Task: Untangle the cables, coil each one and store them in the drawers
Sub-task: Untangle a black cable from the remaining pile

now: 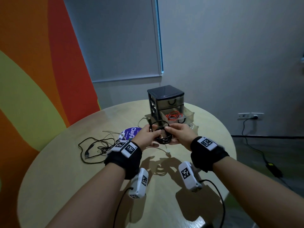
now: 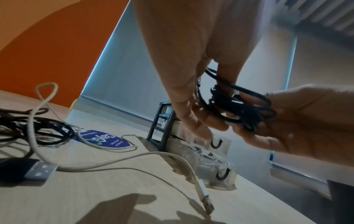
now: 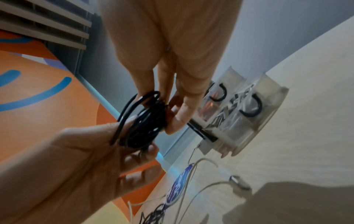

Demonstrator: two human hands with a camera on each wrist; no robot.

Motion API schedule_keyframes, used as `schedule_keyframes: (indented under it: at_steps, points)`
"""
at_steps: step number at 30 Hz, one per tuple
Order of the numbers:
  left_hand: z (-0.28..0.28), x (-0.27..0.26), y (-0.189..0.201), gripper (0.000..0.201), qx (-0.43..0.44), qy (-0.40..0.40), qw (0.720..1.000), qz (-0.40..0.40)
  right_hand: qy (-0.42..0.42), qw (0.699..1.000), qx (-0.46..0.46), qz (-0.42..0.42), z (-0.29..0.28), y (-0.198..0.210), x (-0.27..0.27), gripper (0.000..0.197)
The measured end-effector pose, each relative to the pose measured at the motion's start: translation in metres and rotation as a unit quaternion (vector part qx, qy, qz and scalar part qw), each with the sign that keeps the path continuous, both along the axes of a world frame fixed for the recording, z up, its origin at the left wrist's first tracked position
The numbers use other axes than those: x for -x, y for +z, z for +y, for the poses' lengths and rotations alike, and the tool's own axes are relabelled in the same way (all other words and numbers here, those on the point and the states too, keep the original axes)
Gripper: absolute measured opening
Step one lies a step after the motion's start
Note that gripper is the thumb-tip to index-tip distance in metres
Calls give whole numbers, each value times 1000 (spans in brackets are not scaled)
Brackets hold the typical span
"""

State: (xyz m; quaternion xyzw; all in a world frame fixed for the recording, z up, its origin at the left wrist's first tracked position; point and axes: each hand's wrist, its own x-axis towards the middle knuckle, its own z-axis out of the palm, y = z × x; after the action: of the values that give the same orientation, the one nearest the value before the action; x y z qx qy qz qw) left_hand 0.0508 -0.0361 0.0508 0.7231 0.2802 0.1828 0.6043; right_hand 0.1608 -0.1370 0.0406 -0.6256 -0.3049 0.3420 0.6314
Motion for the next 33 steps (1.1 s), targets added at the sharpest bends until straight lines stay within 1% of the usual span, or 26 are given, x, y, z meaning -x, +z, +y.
schedule_keyframes:
  at_steps: [2,5,7,10,15,18,19,21,23,25,27,29,31,33]
  points:
    - [-5,-5,3,21,-19,-12,1000,20,2,1000,3,13,-5,2,-9,33]
    - [-9,-12,6,27,-48,-21,998,39,24,998,-4,50,-12,6,-16,31]
    - [-13,-20,7,32,-43,-25,998,44,35,997,-13,70,-17,9,-18,32]
    - [-19,-29,8,32,-46,-32,997,44,52,994,-25,88,-22,13,-21,36]
    - [-22,-38,10,31,-125,-28,990,60,64,989,-42,126,-25,16,-28,48]
    - [-22,-41,10,36,-137,-29,988,71,69,988,-45,134,-26,17,-30,53]
    - [-22,-42,10,36,-134,-31,987,79,67,988,-44,135,-25,17,-31,55]
    - [-22,-42,12,28,-123,-45,986,101,57,990,-36,125,-23,18,-32,56]
    - [-21,-41,15,20,-104,-61,985,123,37,990,-39,128,-20,19,-34,55]
    - [-18,-41,17,18,-76,-59,987,127,21,988,-49,146,-17,20,-36,50]
    - [-15,-43,17,20,-40,-39,993,107,16,987,-49,149,-15,19,-36,45]
    - [-14,-46,19,20,4,-6,997,75,9,990,-30,137,-10,17,-36,41]
    - [-15,-51,20,28,39,22,998,50,0,992,0,129,-6,15,-37,37]
    - [-12,-57,19,33,48,27,998,43,6,992,28,120,-3,17,-37,31]
